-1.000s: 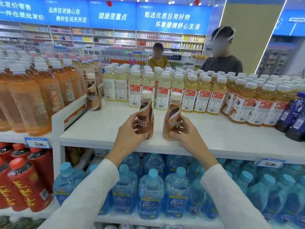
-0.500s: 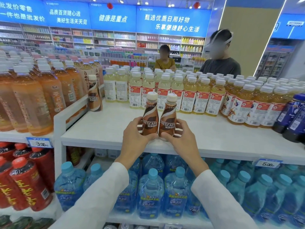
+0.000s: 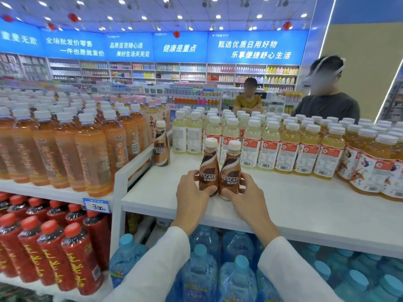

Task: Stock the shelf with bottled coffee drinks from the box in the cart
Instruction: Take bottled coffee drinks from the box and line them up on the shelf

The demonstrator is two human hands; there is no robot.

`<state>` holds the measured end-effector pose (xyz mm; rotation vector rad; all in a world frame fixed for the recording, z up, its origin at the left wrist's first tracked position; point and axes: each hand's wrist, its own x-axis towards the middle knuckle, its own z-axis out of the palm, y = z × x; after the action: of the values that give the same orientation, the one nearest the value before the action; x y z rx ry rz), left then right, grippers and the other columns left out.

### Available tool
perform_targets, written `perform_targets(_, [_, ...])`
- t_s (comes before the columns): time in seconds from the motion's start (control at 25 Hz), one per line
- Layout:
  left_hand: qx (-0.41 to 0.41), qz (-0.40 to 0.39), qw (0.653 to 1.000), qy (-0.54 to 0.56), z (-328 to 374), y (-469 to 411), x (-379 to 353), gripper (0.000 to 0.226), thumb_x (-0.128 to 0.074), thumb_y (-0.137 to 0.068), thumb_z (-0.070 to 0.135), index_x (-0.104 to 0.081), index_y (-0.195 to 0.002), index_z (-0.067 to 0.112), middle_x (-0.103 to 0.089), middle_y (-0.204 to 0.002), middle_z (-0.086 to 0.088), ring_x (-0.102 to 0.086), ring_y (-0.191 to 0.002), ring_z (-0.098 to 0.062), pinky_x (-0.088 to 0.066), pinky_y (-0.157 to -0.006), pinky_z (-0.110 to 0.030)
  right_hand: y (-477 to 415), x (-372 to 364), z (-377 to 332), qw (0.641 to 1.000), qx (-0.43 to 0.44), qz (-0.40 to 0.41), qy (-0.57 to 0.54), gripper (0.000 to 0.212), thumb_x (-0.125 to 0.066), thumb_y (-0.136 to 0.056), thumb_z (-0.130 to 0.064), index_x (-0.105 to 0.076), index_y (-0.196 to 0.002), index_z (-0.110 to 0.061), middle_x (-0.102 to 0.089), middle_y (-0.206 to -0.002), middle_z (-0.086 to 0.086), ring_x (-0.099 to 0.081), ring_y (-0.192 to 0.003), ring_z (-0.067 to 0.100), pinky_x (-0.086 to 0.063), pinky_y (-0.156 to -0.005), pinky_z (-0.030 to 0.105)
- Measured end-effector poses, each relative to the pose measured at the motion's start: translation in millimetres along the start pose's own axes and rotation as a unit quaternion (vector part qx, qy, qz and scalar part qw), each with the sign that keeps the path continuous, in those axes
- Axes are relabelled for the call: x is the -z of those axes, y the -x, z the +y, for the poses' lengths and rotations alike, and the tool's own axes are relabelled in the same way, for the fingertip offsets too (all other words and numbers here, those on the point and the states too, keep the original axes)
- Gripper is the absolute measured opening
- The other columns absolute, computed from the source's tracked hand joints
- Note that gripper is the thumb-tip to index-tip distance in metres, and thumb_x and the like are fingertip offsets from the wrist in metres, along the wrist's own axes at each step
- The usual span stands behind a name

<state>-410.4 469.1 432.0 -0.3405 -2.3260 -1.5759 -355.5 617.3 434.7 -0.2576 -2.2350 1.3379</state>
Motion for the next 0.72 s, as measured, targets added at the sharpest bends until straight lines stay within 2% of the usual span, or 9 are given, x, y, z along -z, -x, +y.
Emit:
perform_targets(0.08, [0.026,0.015,1.0,0.002,-7.8,-21.1,7.6,0.049,-0.086,-0.079,0.029,-0.055,-0.116,0.026,-0.06,-0.113,0.008,-0.059,-0.104,-0.012,-0.043,-0.087,-0.024,-17.7,-23.6,-9.1,1.0,0.0,-0.012,-0.002,0.056,-0.081,-0.084,-0.025,-0.052,-0.131,-0.027,-0.062,-0.116,-0.011,-0.063,-0.11,0.015,-0.05,-0.097,0.032])
perform_targets(0.2, [0.057,0.031,0.998,0.007,-17.0,-52.8,15.2,0.044,-0.084,-0.082,0.023,-0.049,-0.109,0.026,-0.06,-0.111,0.006,-0.06,-0.107,-0.017,-0.041,-0.086,-0.026,-44.1,-56.6,-17.1,0.999,0.0,-0.026,-0.022,0.049,-0.08,-0.085,-0.02,-0.048,-0.12,-0.034,-0.062,-0.11,-0.013,-0.063,-0.109,0.015,-0.048,-0.094,0.029])
perform_targets(0.36, [0.072,0.054,0.996,-0.006,-28.5,-86.6,19.2,0.039,-0.08,-0.084,0.019,-0.048,-0.106,0.022,-0.057,-0.112,-0.001,-0.059,-0.109,-0.026,-0.042,-0.088,-0.032,-75.9,-93.4,-21.4,0.999,-0.016,-0.017,-0.035,0.048,-0.079,-0.083,-0.016,-0.047,-0.115,-0.033,-0.062,-0.104,-0.013,-0.064,-0.109,0.018,-0.047,-0.092,0.03])
perform_targets(0.52, [0.081,0.086,0.993,-0.018,-35.9,-107.0,16.2,0.039,-0.077,-0.088,0.019,-0.052,-0.118,0.012,-0.053,-0.13,-0.008,-0.055,-0.12,-0.031,-0.044,-0.103,-0.041,-97.8,-119.6,-21.5,0.999,-0.027,-0.008,-0.037,0.048,-0.078,-0.082,-0.018,-0.05,-0.119,-0.031,-0.065,-0.11,-0.008,-0.063,-0.111,0.02,-0.047,-0.093,0.032])
perform_targets(0.64, [0.102,0.095,0.99,-0.006,-38.6,-116.1,15.0,0.043,-0.075,-0.091,0.018,-0.052,-0.126,0.01,-0.052,-0.132,-0.009,-0.054,-0.123,-0.03,-0.044,-0.106,-0.042,-107.3,-130.4,-21.2,0.999,-0.029,-0.006,-0.031,0.053,-0.078,-0.083,-0.02,-0.053,-0.13,-0.023,-0.066,-0.121,-0.002,-0.062,-0.114,0.022,-0.049,-0.102,0.042])
perform_targets(0.72, [0.106,0.1,0.989,-0.002,-41.4,-120.2,14.3,0.043,-0.074,-0.091,0.017,-0.052,-0.128,0.01,-0.052,-0.133,-0.01,-0.053,-0.123,-0.03,-0.044,-0.106,-0.041,-110.7,-136.1,-20.1,0.999,-0.026,-0.004,-0.031,0.055,-0.078,-0.083,-0.02,-0.053,-0.132,-0.022,-0.066,-0.12,-0.003,-0.062,-0.114,0.021,-0.049,-0.102,0.042])
